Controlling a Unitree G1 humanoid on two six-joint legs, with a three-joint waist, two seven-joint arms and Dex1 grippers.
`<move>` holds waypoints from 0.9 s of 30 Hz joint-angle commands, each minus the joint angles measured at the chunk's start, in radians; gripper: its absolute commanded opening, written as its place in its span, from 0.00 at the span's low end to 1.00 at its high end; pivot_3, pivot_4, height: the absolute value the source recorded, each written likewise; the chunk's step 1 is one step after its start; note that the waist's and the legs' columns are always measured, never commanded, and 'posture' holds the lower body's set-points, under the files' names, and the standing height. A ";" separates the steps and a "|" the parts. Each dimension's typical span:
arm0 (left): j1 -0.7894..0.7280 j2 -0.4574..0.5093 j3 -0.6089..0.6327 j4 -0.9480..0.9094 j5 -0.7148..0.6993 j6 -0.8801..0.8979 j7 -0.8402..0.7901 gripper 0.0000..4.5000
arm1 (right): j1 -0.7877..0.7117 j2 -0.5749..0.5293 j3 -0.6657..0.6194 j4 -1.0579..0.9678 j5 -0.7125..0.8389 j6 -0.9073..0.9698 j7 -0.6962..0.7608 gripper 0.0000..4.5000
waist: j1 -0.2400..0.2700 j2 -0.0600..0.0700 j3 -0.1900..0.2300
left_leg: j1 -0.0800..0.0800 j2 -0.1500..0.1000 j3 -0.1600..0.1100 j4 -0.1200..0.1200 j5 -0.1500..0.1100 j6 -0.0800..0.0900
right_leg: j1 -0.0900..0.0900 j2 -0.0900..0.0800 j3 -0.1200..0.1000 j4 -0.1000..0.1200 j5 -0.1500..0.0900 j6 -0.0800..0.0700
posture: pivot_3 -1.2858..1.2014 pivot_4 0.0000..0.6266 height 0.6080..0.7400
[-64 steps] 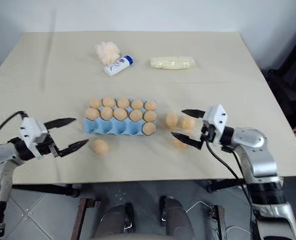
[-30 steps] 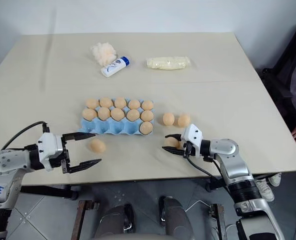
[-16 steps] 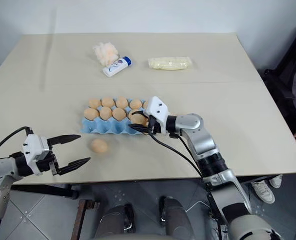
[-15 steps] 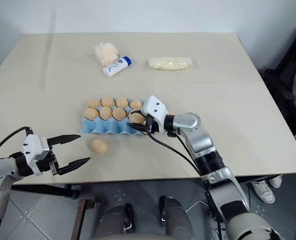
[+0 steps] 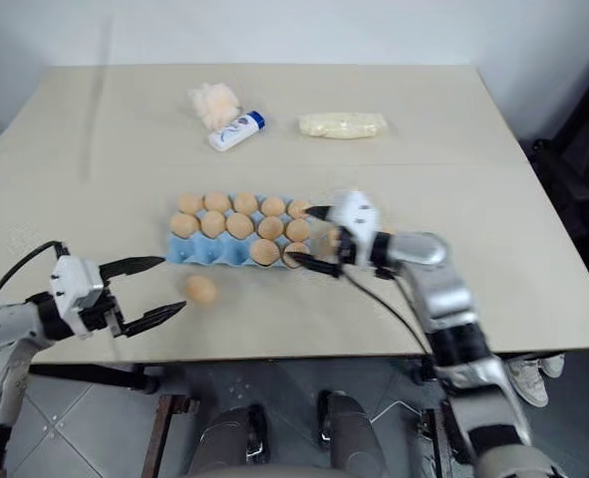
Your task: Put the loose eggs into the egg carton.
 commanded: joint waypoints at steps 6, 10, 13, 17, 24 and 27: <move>-0.122 -0.029 -0.111 0.013 -0.004 0.069 -0.019 1.00 | 0.346 -0.122 -0.262 -0.069 0.027 -0.178 -0.060 0.99 | -0.004 0.000 0.000 | 0.003 0.000 -0.001 -0.001 0.000 -0.001 | 0.004 0.003 0.000 -0.003 0.000 0.000 | 0.52 0.24 1.00; -0.157 -0.041 -0.131 0.038 0.000 0.071 -0.030 1.00 | 0.432 -0.123 -0.299 -0.078 0.058 -0.173 -0.089 0.99 | -0.014 0.000 0.000 | 0.003 0.000 -0.001 0.000 0.000 -0.001 | 0.004 0.005 0.000 -0.003 0.000 0.000 | 0.52 0.24 1.00; -0.165 -0.042 -0.135 0.051 -0.007 0.074 -0.043 1.00 | 0.435 -0.135 -0.280 -0.073 0.064 -0.175 -0.068 0.99 | -0.023 0.000 0.000 | 0.009 0.000 -0.001 0.000 0.000 -0.001 | 0.009 0.005 0.001 -0.003 0.000 0.000 | 0.52 0.24 1.00; -0.173 -0.044 -0.137 0.063 -0.006 0.071 -0.053 1.00 | 0.404 -0.148 -0.252 -0.046 0.060 -0.190 -0.030 0.99 | -0.022 0.000 0.001 | 0.014 -0.003 -0.006 -0.001 0.000 -0.001 | 0.014 0.007 0.005 -0.010 0.001 0.000 | 0.52 0.24 1.00; -0.156 -0.055 -0.120 0.057 0.010 0.033 -0.024 1.00 | 0.080 -0.146 -0.105 0.276 -0.017 -0.218 0.082 0.99 | -0.040 0.000 0.001 | 0.014 -0.002 -0.008 -0.002 0.000 0.000 | 0.014 0.014 0.014 -0.015 0.008 0.001 | 0.52 0.24 1.00; -0.118 -0.054 -0.101 0.023 0.001 0.038 -0.007 1.00 | -0.068 -0.116 -0.069 0.479 -0.051 -0.261 0.111 0.99 | -0.038 0.000 0.001 | 0.014 -0.002 -0.008 -0.003 -0.001 -0.001 | 0.013 0.015 0.014 -0.013 0.007 -0.001 | 0.52 0.24 1.00</move>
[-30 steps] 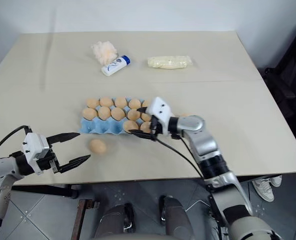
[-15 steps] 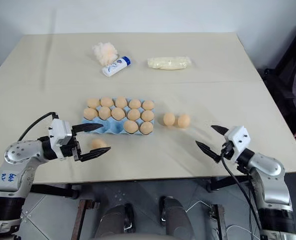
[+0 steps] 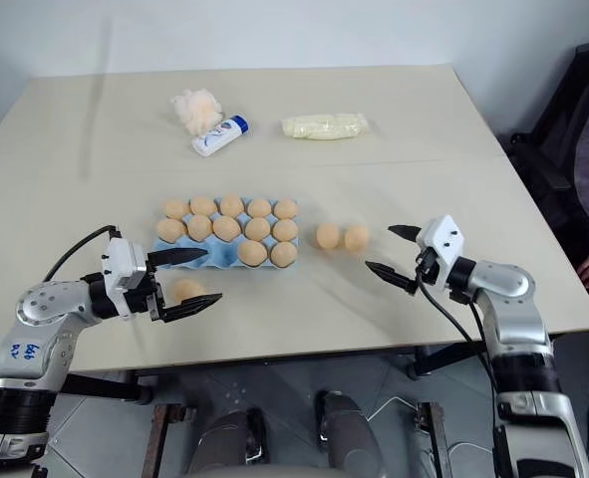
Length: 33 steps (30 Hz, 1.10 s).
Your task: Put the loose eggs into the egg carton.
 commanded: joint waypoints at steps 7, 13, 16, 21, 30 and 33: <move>0.117 0.006 0.102 -0.144 -0.065 0.046 0.051 1.00 | -0.307 0.097 0.083 0.468 -0.087 -0.164 0.112 0.99 | -0.011 0.001 0.000 | 0.001 0.003 0.001 -0.002 -0.002 -0.001 | -0.002 0.004 0.001 0.002 -0.003 -0.003 | 0.52 0.24 1.00; 0.118 0.038 0.140 -0.147 -0.068 0.071 0.049 1.00 | -0.364 0.149 0.100 0.591 -0.120 -0.222 0.138 0.96 | -0.010 0.001 0.001 | 0.002 0.003 0.001 -0.001 -0.002 -0.003 | -0.002 0.004 0.001 0.004 -0.003 -0.004 | 0.52 0.24 1.00; 0.119 0.041 0.149 -0.146 -0.069 0.075 0.051 1.00 | -0.371 0.158 0.089 0.604 -0.116 -0.244 0.148 0.79 | -0.010 0.001 0.001 | 0.002 0.003 0.001 -0.001 -0.003 -0.004 | -0.002 0.002 0.001 0.004 -0.003 -0.004 | 0.52 0.24 1.00; 0.131 0.037 0.154 -0.139 -0.059 0.069 0.052 1.00 | -0.361 0.139 0.072 0.578 -0.119 -0.263 0.119 0.49 | -0.010 0.001 0.001 | 0.002 0.004 0.002 0.000 -0.003 -0.005 | -0.002 0.002 0.001 0.004 -0.003 -0.004 | 0.52 0.24 1.00; 0.198 0.027 0.198 -0.123 -0.050 0.048 0.083 1.00 | -0.337 0.110 0.113 0.199 -0.049 -0.041 0.210 0.49 | -0.018 0.003 0.002 | 0.003 0.006 0.002 -0.001 -0.003 -0.005 | -0.002 0.003 0.002 0.006 -0.003 -0.005 | 0.52 0.24 1.00; 0.236 0.023 0.242 -0.112 -0.049 0.039 0.112 1.00 | -0.369 0.220 0.182 0.081 -0.062 0.073 0.150 0.49 | -0.026 0.003 0.002 | 0.005 0.007 0.002 -0.001 -0.004 -0.007 | -0.003 0.003 0.002 0.009 -0.005 -0.008 | 0.52 0.24 1.00</move>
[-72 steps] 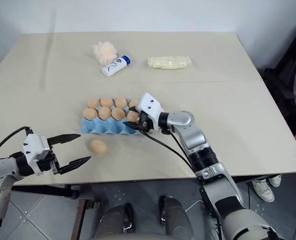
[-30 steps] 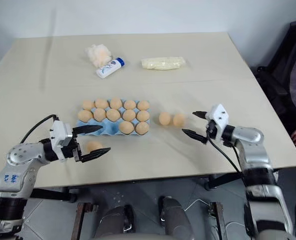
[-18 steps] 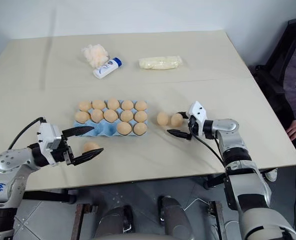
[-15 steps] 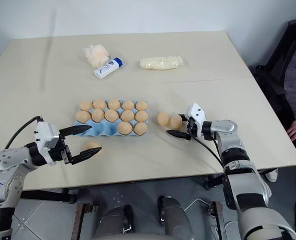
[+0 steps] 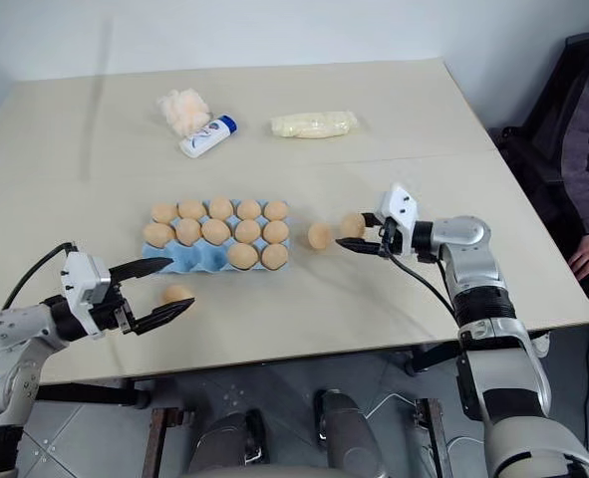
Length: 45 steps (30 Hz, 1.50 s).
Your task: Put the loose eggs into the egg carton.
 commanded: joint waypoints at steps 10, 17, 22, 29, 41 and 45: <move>0.134 -0.015 0.174 -0.018 -0.013 -0.026 0.086 1.00 | -0.180 0.355 0.223 -0.061 -0.128 0.209 -0.260 0.49 | -0.008 -0.002 -0.001 | -0.004 0.000 -0.001 0.000 0.001 -0.002 | -0.006 -0.003 -0.001 0.006 -0.002 -0.003 | 0.52 0.24 1.00; 0.160 -0.029 0.194 -0.050 -0.019 -0.020 0.109 1.00 | -0.198 0.404 0.251 -0.023 -0.139 0.205 -0.245 0.59 | -0.008 -0.004 -0.002 | -0.005 -0.001 -0.001 -0.003 0.001 -0.002 | -0.007 -0.003 -0.001 0.005 -0.002 -0.004 | 0.52 0.24 1.00; 0.158 -0.030 0.191 -0.046 -0.017 -0.020 0.112 1.00 | -0.187 0.449 0.275 -0.060 -0.140 0.234 -0.247 0.95 | -0.017 -0.004 -0.003 | -0.005 0.000 0.000 -0.006 0.001 -0.003 | -0.010 -0.002 -0.001 0.006 -0.002 -0.004 | 0.52 0.24 1.00; 0.110 -0.032 0.142 -0.048 -0.013 -0.010 0.106 1.00 | -0.074 0.335 0.218 -0.274 -0.080 0.301 -0.212 0.99 | -0.009 -0.005 -0.003 | -0.006 0.000 0.000 -0.009 0.003 -0.004 | -0.014 -0.002 -0.001 0.008 -0.003 -0.005 | 0.52 0.24 1.00; -0.070 -0.027 -0.048 0.003 0.016 -0.009 0.038 1.00 | 0.285 0.029 -0.031 -0.537 0.044 0.205 -0.244 0.99 | 0.012 -0.006 -0.004 | -0.006 -0.005 0.001 -0.009 0.003 -0.003 | -0.013 0.000 0.000 0.005 -0.004 -0.004 | 0.52 0.24 1.00; -0.125 -0.033 -0.095 0.032 0.006 0.004 0.003 1.00 | 0.386 -0.018 -0.084 -0.555 0.053 0.162 -0.273 0.99 | 0.010 -0.006 -0.004 | -0.005 -0.005 0.002 -0.009 0.003 -0.003 | -0.013 0.000 0.001 0.005 -0.004 -0.003 | 0.52 0.24 1.00</move>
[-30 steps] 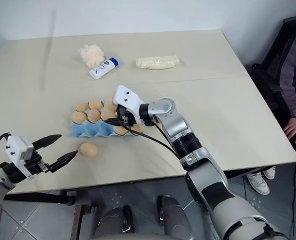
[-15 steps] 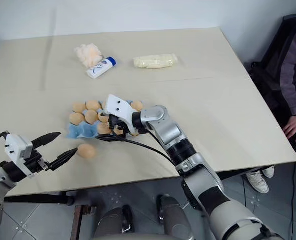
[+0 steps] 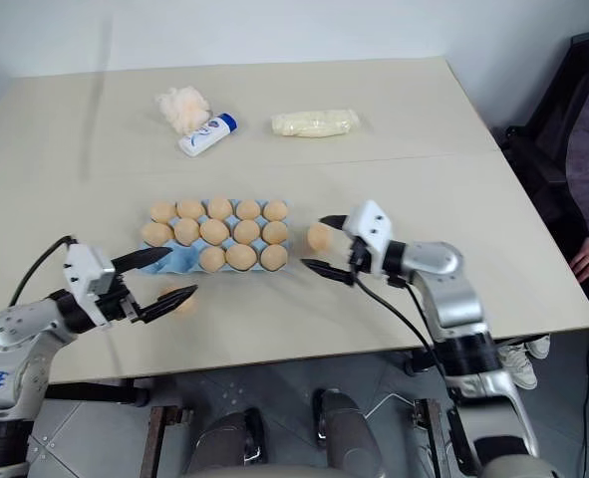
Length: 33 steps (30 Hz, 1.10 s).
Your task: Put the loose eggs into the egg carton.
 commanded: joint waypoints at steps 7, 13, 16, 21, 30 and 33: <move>-0.080 -0.003 -0.049 0.074 0.028 -0.041 -0.047 1.00 | 0.049 -0.018 -0.028 0.010 0.004 -0.077 -0.071 0.99 | -0.004 0.000 0.000 | 0.002 -0.001 0.000 0.000 0.000 -0.001 | 0.001 0.001 0.003 0.002 0.000 0.000 | 0.52 0.24 1.00; -0.087 0.000 -0.042 0.087 0.026 -0.058 -0.055 1.00 | -0.088 0.008 0.037 0.166 -0.028 -0.111 -0.052 0.99 | -0.004 -0.001 0.000 | 0.002 -0.001 0.001 0.002 0.001 -0.001 | 0.001 0.001 0.004 0.002 0.000 0.000 | 0.52 0.24 1.00; -0.077 0.002 -0.035 0.074 0.020 -0.056 -0.053 1.00 | -0.170 0.032 0.056 0.294 -0.039 -0.142 -0.041 0.99 | -0.002 -0.001 0.000 | 0.002 -0.001 0.001 0.002 0.001 0.000 | 0.001 0.001 0.004 0.002 0.000 0.000 | 0.52 0.24 1.00; -0.039 0.006 -0.014 0.033 0.004 -0.042 -0.046 1.00 | -0.296 0.076 0.081 0.535 -0.064 -0.200 -0.013 0.99 | -0.003 -0.001 0.000 | 0.002 -0.001 0.001 0.002 0.002 0.001 | 0.000 0.001 0.004 0.003 0.000 0.001 | 0.52 0.24 1.00; -0.001 -0.009 0.020 0.000 0.008 -0.053 0.001 1.00 | -0.390 0.145 0.077 0.738 -0.074 -0.329 0.040 0.65 | -0.004 -0.001 0.000 | 0.002 0.000 0.002 0.002 0.001 0.001 | 0.000 0.001 0.005 0.004 0.000 0.001 | 0.52 0.24 1.00; 0.010 -0.012 0.035 -0.005 0.007 -0.052 0.016 1.00 | -0.390 0.142 0.081 0.738 -0.086 -0.351 0.044 0.47 | -0.002 -0.001 0.000 | 0.002 0.001 0.002 0.002 0.001 0.001 | 0.000 0.000 0.006 0.005 0.000 0.001 | 0.52 0.24 1.00</move>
